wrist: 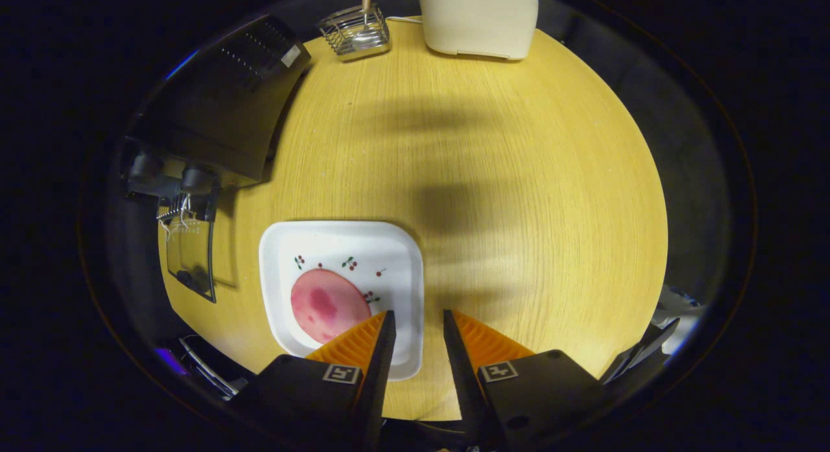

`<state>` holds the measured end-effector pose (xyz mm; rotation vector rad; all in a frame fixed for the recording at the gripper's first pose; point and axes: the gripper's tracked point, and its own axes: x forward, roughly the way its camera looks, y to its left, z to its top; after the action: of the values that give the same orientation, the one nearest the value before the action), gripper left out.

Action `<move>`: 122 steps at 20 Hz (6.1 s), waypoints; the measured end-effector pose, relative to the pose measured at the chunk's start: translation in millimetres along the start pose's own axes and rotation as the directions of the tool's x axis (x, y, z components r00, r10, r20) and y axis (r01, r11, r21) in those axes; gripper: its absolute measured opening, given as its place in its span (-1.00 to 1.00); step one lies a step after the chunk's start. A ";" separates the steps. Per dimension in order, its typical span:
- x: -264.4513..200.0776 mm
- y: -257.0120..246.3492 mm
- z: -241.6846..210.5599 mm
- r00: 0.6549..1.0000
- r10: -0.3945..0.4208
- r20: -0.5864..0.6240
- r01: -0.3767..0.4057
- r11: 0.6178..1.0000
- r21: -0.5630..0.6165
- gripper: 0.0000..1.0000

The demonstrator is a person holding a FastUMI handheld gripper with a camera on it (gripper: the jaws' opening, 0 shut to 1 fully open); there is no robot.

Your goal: Open the toaster oven, put the food inside, and close the toaster oven door.

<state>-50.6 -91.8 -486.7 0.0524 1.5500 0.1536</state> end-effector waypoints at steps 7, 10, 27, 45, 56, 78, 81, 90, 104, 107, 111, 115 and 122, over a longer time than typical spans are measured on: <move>-3.1 3.9 3.7 0.992 0.118 0.034 -0.120 0.990 0.071 -0.85; -9.2 7.8 0.7 0.977 0.211 0.032 -0.213 0.959 0.189 -0.89; -72.5 92.7 -23.2 0.877 0.404 0.260 -0.479 0.763 0.434 -0.89; -69.4 297.6 45.6 0.843 0.302 0.445 -0.537 0.433 0.724 -0.90; -38.3 314.6 110.7 0.866 0.096 0.490 -0.499 0.111 0.860 -0.90; -34.7 341.4 120.8 0.876 0.121 0.467 -0.480 0.113 0.870 0.95; -41.9 344.8 102.2 0.893 0.167 0.419 -0.449 0.251 0.858 0.98; -42.9 341.2 16.5 0.959 0.205 0.196 -0.283 0.735 0.616 0.99; 29.0 332.5 -35.0 0.989 0.023 0.145 -0.044 0.988 0.145 0.99; 31.4 331.9 -24.7 0.988 -0.006 0.154 -0.017 0.989 0.149 0.99; 31.1 331.5 -7.7 0.977 -0.046 0.208 0.028 0.996 0.090 0.99; 32.6 327.4 6.4 0.963 -0.078 0.258 0.070 0.997 0.037 0.99; 18.2 327.7 5.5 0.935 -0.061 0.350 0.059 0.998 0.016 0.97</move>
<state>-66.3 235.1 -461.9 0.0344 1.1928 0.0862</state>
